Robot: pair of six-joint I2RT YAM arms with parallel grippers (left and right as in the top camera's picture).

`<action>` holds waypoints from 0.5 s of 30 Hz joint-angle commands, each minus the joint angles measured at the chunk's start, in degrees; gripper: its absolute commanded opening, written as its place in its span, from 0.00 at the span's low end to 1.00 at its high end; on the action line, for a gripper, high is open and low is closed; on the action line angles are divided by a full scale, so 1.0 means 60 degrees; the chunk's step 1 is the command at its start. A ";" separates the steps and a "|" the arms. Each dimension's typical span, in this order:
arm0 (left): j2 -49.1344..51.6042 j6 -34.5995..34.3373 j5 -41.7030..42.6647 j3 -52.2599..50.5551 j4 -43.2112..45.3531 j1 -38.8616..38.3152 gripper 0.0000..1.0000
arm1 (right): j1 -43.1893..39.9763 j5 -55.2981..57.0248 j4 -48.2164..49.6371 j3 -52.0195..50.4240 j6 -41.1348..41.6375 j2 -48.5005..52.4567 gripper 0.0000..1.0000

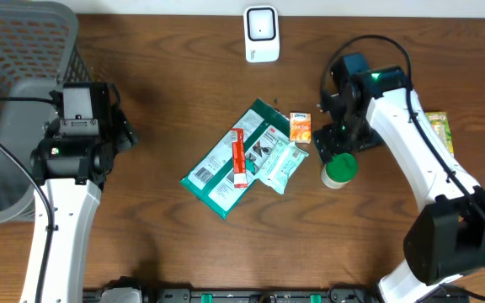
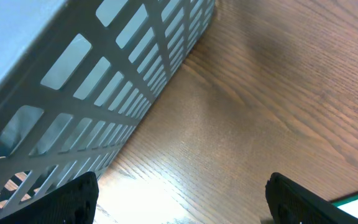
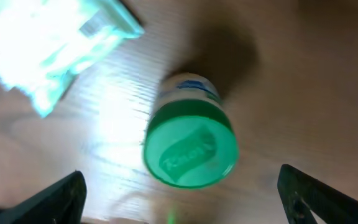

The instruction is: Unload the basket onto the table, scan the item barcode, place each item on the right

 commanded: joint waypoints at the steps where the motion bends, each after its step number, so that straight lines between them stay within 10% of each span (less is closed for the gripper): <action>1: -0.0033 0.0084 -0.0124 0.0098 -0.0025 0.0051 0.87 | 0.0000 -0.1209 -0.0026 -0.0142 -0.2364 -0.0182 0.91; 15: -0.0033 0.0084 -0.0124 0.0098 -0.0025 0.0051 0.87 | -0.0025 0.1169 0.2255 -0.2244 -0.2965 -0.0178 0.96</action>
